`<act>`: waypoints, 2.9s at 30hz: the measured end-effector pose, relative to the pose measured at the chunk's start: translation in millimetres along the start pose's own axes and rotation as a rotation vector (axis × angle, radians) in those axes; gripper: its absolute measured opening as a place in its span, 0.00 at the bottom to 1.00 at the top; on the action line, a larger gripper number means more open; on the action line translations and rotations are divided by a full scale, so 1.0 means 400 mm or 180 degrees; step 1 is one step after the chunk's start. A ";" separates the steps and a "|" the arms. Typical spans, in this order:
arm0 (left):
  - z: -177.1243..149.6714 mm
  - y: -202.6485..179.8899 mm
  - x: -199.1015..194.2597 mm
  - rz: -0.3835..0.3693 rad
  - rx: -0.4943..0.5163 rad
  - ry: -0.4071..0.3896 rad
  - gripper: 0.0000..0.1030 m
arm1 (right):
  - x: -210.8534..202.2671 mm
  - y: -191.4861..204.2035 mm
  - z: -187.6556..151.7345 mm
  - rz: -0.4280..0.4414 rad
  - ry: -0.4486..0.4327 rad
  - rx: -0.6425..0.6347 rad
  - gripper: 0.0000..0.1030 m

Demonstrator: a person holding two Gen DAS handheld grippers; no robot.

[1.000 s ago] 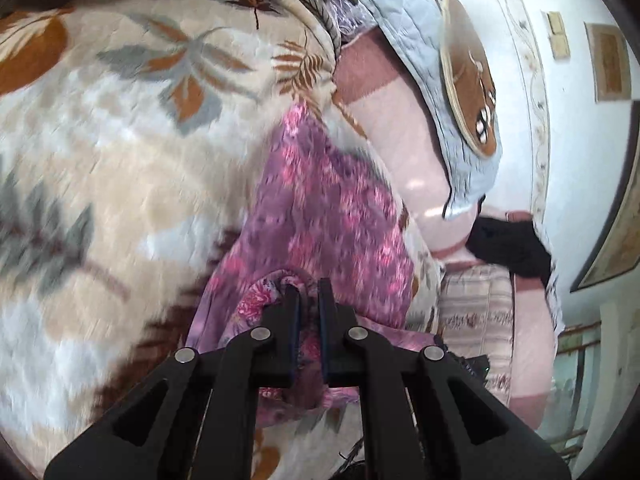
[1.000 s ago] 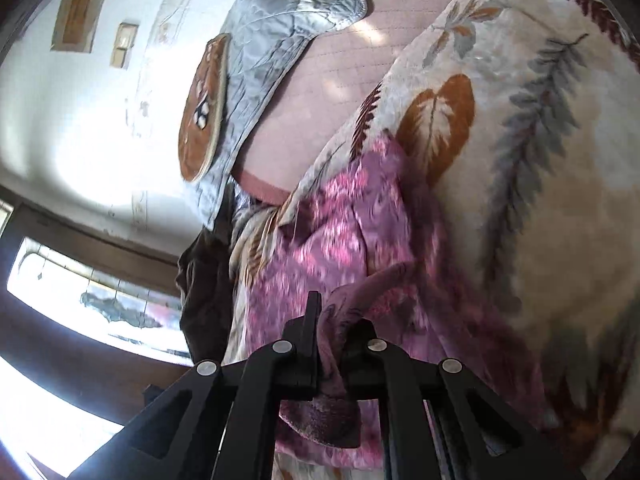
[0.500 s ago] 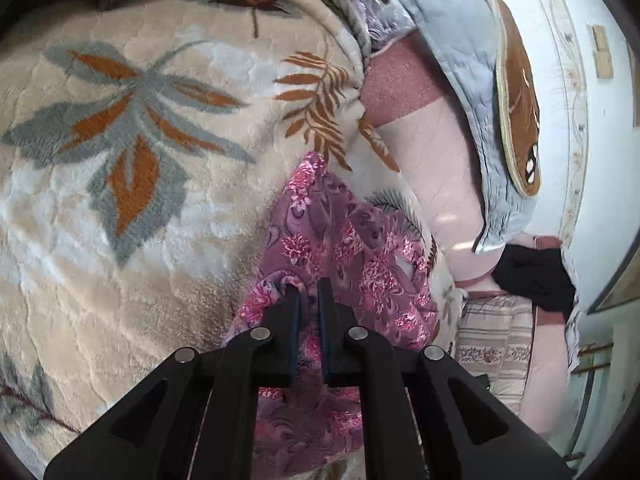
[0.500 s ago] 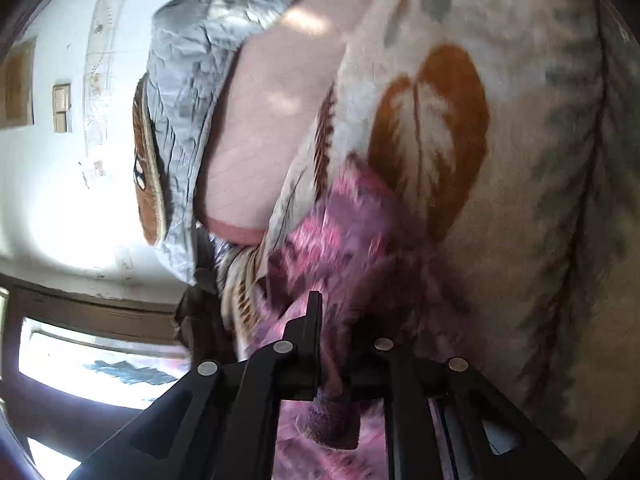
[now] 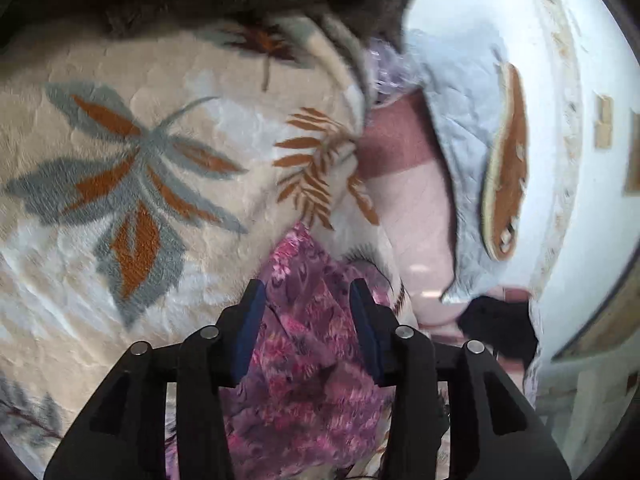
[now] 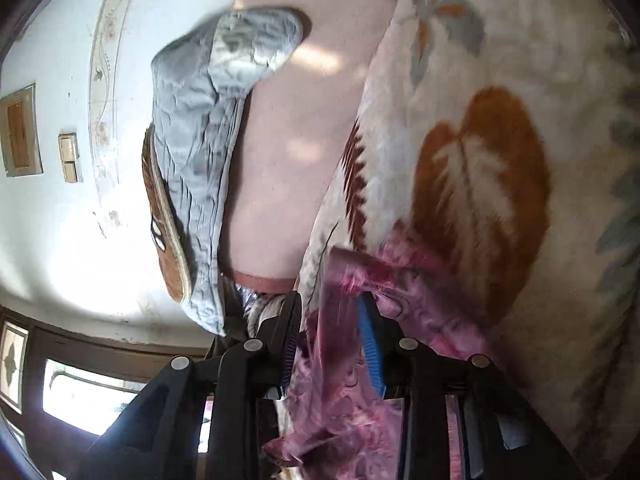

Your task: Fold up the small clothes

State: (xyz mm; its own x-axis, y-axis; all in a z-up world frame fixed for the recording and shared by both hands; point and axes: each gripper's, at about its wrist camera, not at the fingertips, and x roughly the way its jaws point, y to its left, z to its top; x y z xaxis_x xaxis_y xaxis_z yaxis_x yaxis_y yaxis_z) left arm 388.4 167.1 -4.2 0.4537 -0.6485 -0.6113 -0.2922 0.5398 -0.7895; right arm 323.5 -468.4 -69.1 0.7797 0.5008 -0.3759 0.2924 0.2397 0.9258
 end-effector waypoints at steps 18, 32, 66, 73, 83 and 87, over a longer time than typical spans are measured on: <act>-0.128 -0.109 0.196 0.1162 0.2017 0.0374 0.48 | 0.020 0.023 0.006 -0.1139 0.0003 -0.1268 0.49; -0.028 -0.093 0.208 0.1019 0.1231 0.0051 0.51 | 0.126 0.067 -0.030 -0.1518 -0.0026 -0.1899 0.30; 0.029 -0.099 0.176 0.0926 0.1308 -0.0290 0.04 | 0.113 0.092 0.012 -0.1148 0.0010 -0.1768 0.32; -0.009 -0.092 0.223 0.1080 0.1413 -0.0004 0.47 | 0.165 0.068 -0.024 -0.1413 0.0082 -0.1916 0.35; -0.108 -0.202 0.134 0.1174 0.2187 -0.0598 0.01 | 0.070 0.174 -0.059 -0.1280 -0.0369 -0.2502 0.03; -0.066 -0.225 0.130 0.1157 0.2047 -0.0741 0.01 | 0.034 0.206 -0.024 -0.1120 -0.0614 -0.2386 0.03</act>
State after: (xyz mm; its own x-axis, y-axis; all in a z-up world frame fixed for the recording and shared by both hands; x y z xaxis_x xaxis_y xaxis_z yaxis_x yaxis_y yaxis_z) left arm 416.1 70.9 33.7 0.6090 -0.2798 -0.7422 0.0576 0.9488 -0.3105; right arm 352.8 -434.1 1.7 0.8127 0.1595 -0.5604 0.1446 0.8766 0.4591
